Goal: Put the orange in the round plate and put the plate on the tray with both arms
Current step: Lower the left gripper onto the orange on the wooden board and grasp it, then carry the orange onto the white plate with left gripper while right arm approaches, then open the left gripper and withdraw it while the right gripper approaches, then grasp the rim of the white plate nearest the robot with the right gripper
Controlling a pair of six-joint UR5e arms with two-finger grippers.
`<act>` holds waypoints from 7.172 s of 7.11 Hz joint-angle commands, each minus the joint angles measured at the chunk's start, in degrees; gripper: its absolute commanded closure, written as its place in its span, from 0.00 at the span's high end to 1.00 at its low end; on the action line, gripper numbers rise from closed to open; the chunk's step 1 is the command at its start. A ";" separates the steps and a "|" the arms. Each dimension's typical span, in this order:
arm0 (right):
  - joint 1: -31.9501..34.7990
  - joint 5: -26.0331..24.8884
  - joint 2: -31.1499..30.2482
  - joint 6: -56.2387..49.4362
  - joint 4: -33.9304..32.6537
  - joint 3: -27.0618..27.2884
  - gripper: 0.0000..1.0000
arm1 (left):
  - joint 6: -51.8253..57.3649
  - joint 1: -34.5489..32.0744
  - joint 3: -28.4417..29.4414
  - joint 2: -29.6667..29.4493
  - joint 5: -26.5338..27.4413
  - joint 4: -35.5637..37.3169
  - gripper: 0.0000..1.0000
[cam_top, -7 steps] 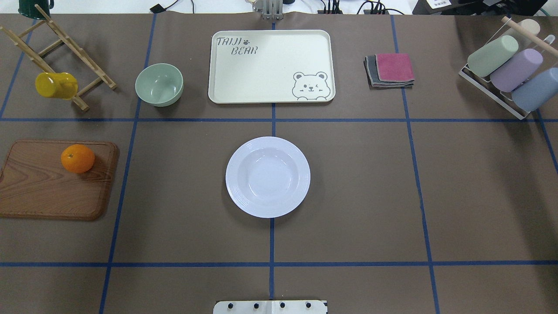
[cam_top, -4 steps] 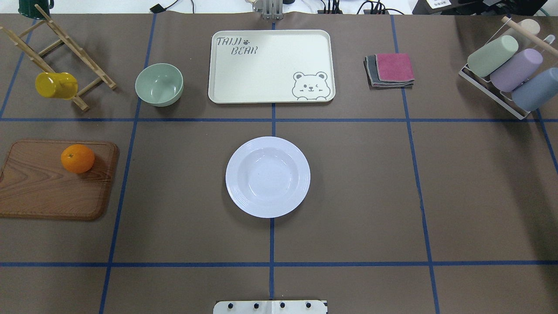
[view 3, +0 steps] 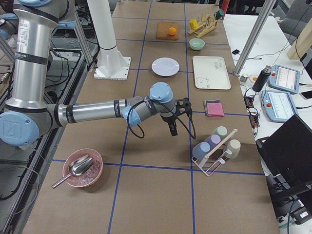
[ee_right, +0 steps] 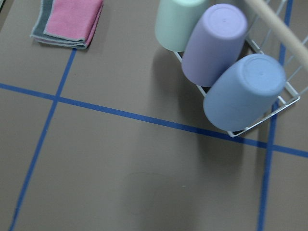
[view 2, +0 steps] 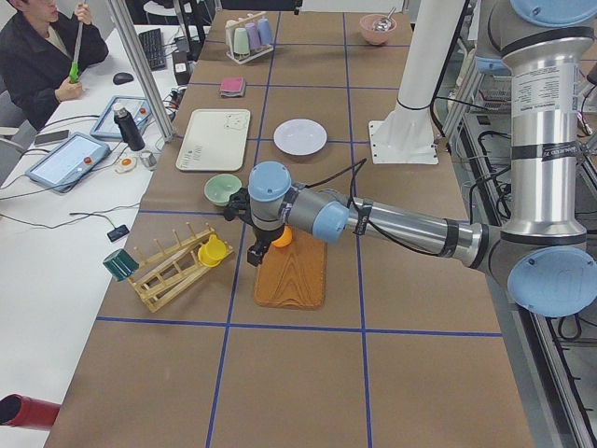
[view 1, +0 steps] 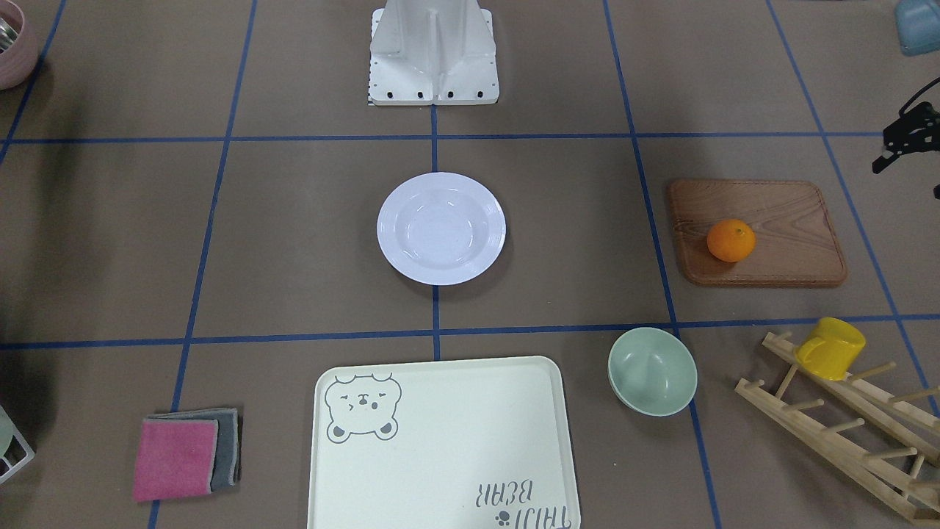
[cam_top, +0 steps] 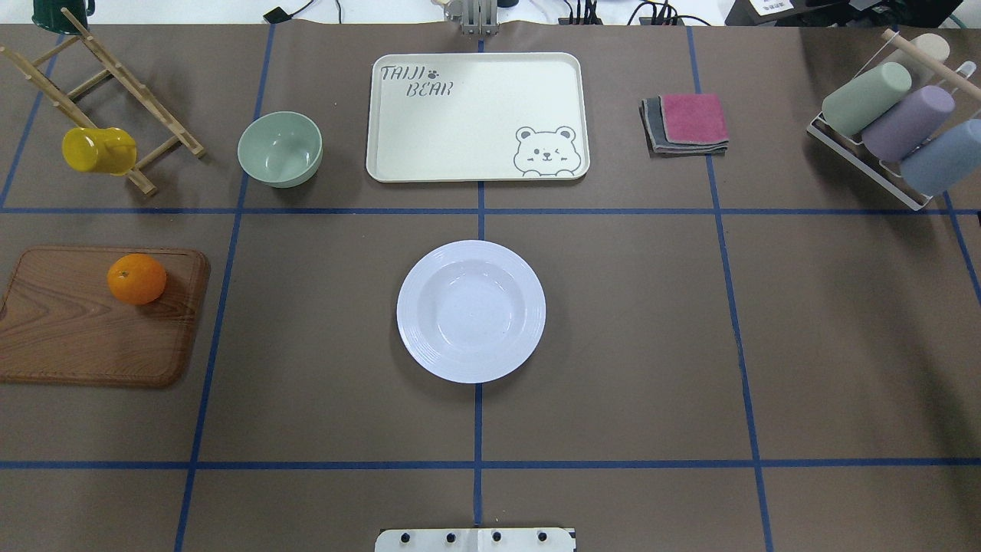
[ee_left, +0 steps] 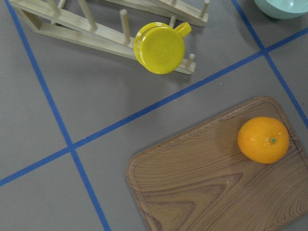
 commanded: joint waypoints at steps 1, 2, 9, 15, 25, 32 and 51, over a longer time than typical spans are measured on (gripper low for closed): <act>-9.26 -7.20 -0.31 12.60 0.06 4.32 1.00 | -18.53 9.02 3.28 0.21 4.37 -14.03 0.99; -11.64 -8.44 -0.31 16.38 0.06 5.55 1.00 | -26.52 14.29 3.56 -0.40 8.83 -17.74 0.99; -14.12 -10.47 0.22 19.76 0.23 5.65 1.00 | -40.49 27.34 10.16 -5.68 21.70 -22.70 0.99; -14.21 -10.04 1.44 20.72 0.32 5.65 1.00 | -42.84 28.40 7.53 -8.83 23.03 -22.45 0.00; -43.00 -41.36 12.70 75.71 22.01 5.56 1.00 | -74.82 49.13 10.84 -48.72 37.86 14.91 0.00; -59.55 -60.82 11.91 82.77 28.97 5.12 1.00 | -75.99 52.22 20.89 -54.55 43.95 14.21 0.98; -69.76 -81.15 29.13 104.84 28.36 -15.60 0.88 | 31.59 -18.71 13.32 -10.96 6.86 32.23 0.98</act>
